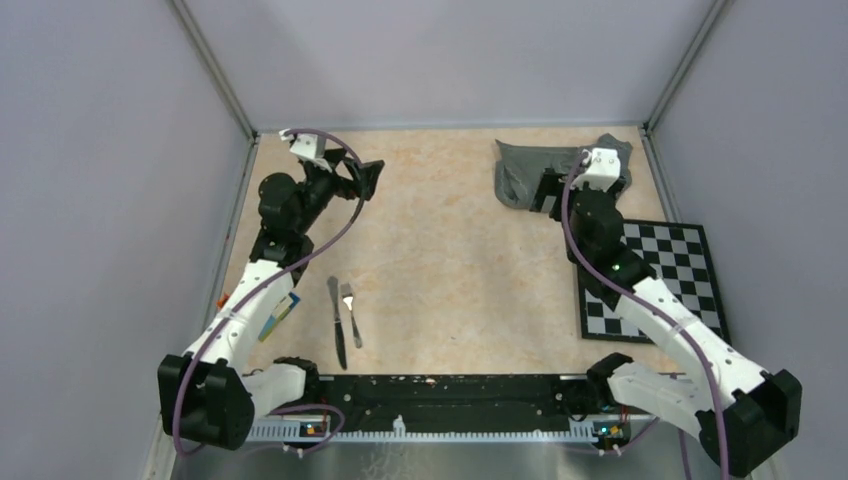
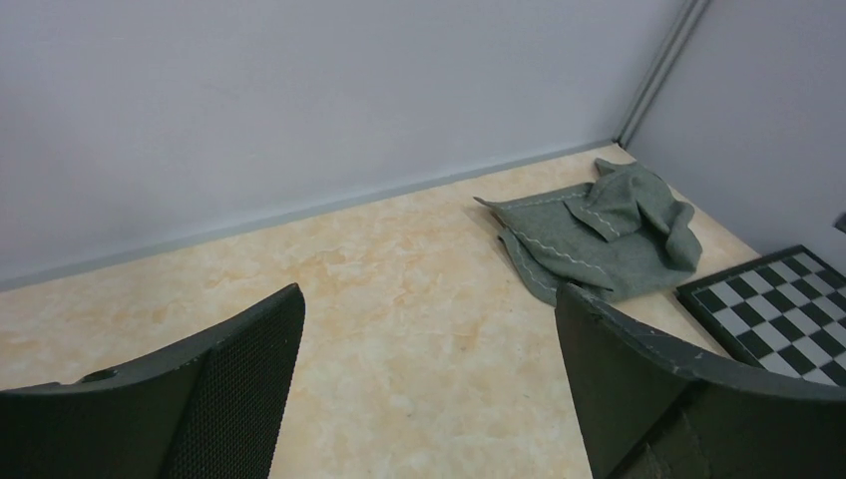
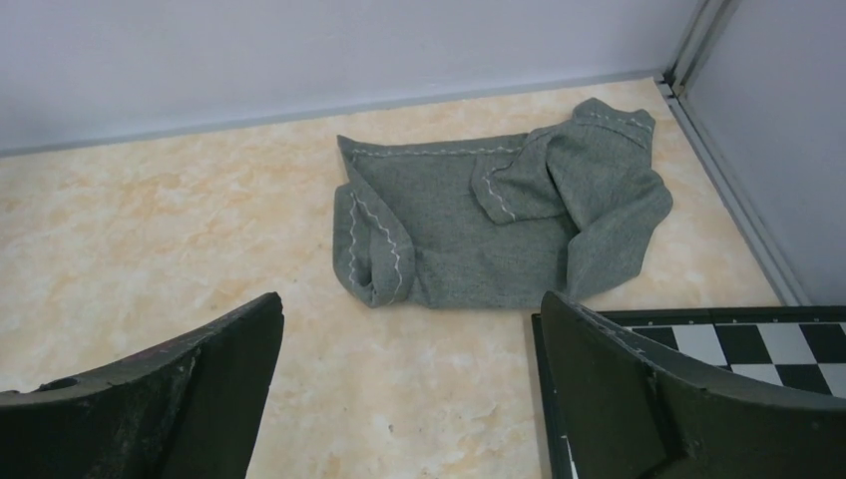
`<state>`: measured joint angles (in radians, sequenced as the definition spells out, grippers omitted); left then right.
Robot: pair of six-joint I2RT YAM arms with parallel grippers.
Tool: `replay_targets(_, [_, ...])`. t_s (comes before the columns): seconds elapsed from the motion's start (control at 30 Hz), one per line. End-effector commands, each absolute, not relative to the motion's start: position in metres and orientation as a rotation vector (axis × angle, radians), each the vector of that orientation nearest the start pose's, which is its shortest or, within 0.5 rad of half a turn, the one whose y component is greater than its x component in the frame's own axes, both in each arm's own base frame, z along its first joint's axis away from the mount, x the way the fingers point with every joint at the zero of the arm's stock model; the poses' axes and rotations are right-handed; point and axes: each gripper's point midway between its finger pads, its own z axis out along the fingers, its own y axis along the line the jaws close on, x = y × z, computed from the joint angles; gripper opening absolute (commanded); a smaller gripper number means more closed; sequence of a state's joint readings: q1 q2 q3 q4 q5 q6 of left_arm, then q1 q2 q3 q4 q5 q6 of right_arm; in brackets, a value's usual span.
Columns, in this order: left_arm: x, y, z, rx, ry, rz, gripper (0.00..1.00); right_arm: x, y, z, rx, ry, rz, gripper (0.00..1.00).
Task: Fold the napkin into a case and place the utensils inside
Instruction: Move the crumpled napkin to the center of the board.
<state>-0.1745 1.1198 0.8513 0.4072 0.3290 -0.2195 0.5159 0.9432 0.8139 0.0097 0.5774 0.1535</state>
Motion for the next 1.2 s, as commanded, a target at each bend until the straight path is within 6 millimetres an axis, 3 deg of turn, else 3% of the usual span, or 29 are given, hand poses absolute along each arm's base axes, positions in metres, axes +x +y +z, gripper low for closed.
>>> replay_targets(0.0, [0.376,-0.159,0.346,0.346,1.412,-0.555,0.98,0.353,0.090,0.292,0.204,1.656,0.016,0.99])
replay_targets(0.1, [0.374,-0.168,0.344,0.383,1.417,-0.588,0.98,0.365,0.108,0.281,0.158,1.691,0.066,0.99])
replay_targets(0.2, [0.372,-0.173,0.344,0.403,1.417,-0.614,0.98,0.383,0.110,0.260,0.238,1.799,0.082,0.99])
replay_targets(0.4, [0.370,-0.180,0.344,0.433,1.419,-0.657,0.98,0.436,0.132,0.227,0.223,1.967,0.241,0.99])
replay_targets(0.47, [0.368,-0.183,0.345,0.444,1.414,-0.670,0.98,0.456,0.131,0.218,0.230,2.007,0.307,0.98])
replay_targets(0.6, [0.369,-0.184,0.342,0.452,1.418,-0.678,0.98,0.499,0.121,0.175,0.373,2.120,0.504,0.90])
replay_targets(0.67, [0.370,-0.185,0.341,0.456,1.421,-0.681,0.98,0.520,0.126,0.158,0.375,2.175,0.587,0.82])
replay_targets(0.77, [0.371,-0.186,0.338,0.462,1.427,-0.695,0.98,0.548,0.138,0.143,0.288,2.207,0.630,0.79])
replay_targets(0.97, [0.375,-0.187,0.334,0.460,1.440,-0.748,0.98,0.593,0.154,0.117,0.056,2.222,0.613,0.78])
replay_targets(1.1, [0.376,-0.186,0.332,0.457,1.445,-0.765,0.98,0.611,0.153,0.089,-0.005,2.273,0.345,0.71])
replay_targets(1.17, [0.376,-0.186,0.331,0.458,1.447,-0.767,0.98,0.618,0.151,0.080,-0.025,2.282,0.200,0.58])
